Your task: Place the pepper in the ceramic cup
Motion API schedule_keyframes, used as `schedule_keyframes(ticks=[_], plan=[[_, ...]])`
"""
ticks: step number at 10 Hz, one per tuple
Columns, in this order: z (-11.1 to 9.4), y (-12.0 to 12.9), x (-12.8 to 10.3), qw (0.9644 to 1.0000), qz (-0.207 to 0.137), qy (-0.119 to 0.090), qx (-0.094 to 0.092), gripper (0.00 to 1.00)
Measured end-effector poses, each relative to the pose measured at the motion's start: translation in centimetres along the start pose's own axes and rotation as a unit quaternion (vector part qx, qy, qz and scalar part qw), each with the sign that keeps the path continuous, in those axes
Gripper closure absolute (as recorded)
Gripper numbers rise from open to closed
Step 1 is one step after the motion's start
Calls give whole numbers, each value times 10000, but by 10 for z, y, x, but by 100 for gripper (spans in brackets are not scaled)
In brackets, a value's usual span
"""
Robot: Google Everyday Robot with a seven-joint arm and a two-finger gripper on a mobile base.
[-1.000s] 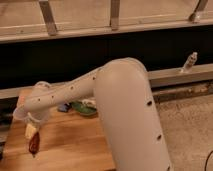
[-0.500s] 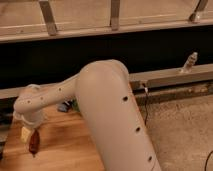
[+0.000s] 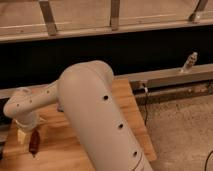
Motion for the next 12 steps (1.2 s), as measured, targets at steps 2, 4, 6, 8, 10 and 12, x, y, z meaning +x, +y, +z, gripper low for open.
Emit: schedule_keyframes(ticks=[2,4,6,8,10,12], plan=[[11,5,5,9999,62,91,-57,20],[17,6,14,9997,184,149,-80,20],[25,8,21,9993,269,226,-95,24],[29,10,21,9992,296,250,-74,45],[30,11,18,9993,288,236,-63,63],[32,12,15,9994,271,221,-58,83]])
